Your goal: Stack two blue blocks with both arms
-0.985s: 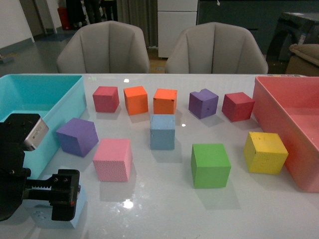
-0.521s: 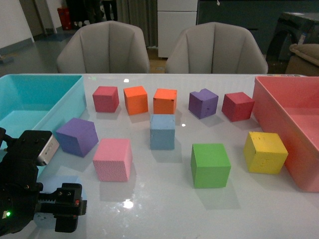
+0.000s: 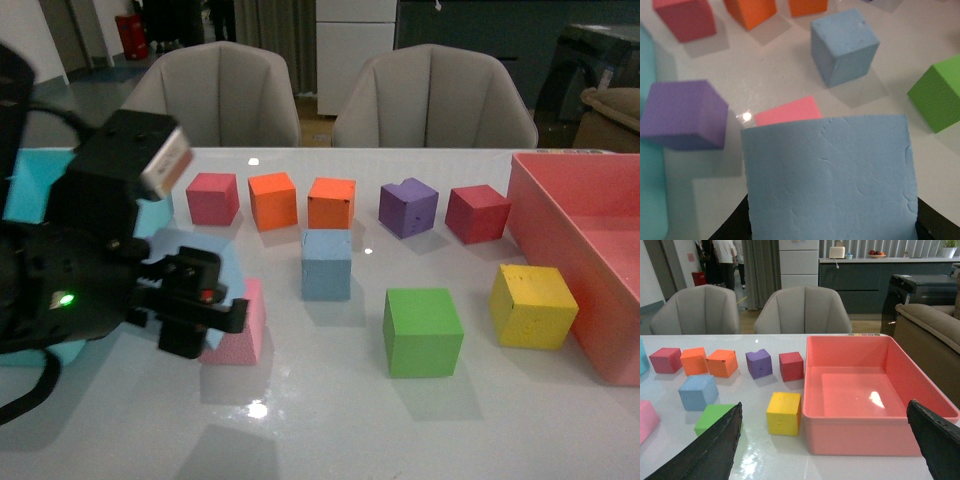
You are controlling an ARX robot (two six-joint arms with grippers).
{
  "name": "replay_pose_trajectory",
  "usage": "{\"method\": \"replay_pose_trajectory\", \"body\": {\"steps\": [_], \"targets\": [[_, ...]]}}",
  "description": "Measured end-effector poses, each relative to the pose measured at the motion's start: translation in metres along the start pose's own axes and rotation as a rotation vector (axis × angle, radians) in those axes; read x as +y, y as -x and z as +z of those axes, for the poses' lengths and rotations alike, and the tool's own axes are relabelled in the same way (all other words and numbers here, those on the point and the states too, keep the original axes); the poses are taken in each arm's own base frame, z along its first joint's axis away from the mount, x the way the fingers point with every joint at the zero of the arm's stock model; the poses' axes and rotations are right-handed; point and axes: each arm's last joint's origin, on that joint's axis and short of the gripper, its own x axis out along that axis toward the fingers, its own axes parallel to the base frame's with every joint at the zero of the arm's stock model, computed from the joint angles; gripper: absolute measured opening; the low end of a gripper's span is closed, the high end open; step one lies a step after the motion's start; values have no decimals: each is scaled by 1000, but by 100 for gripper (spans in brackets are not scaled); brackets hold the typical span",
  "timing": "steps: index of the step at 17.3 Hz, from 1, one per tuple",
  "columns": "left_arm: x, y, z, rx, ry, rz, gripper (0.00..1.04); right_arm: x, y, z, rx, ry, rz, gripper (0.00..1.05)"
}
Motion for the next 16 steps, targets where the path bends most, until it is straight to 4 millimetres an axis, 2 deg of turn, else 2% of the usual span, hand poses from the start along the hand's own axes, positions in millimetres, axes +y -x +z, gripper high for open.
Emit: {"method": "replay_pose_trajectory", "body": {"steps": [3, 6, 8, 11, 14, 16], "targets": [[-29, -39, 30, 44, -138, -77, 50, 0, 0, 0, 0, 0, 0, 98], [-52, -73, 70, 35, -186, -105, 50, 0, 0, 0, 0, 0, 0, 98], [-61, -94, 87, 43, -196, -99, 50, 0, 0, 0, 0, 0, 0, 98], [-63, -124, 101, 83, -166, -60, 50, 0, 0, 0, 0, 0, 0, 98], [-53, -140, 110, 111, -93, -36, 50, 0, 0, 0, 0, 0, 0, 98], [-47, -147, 106, 142, -34, -10, 50, 0, 0, 0, 0, 0, 0, 98]]}}
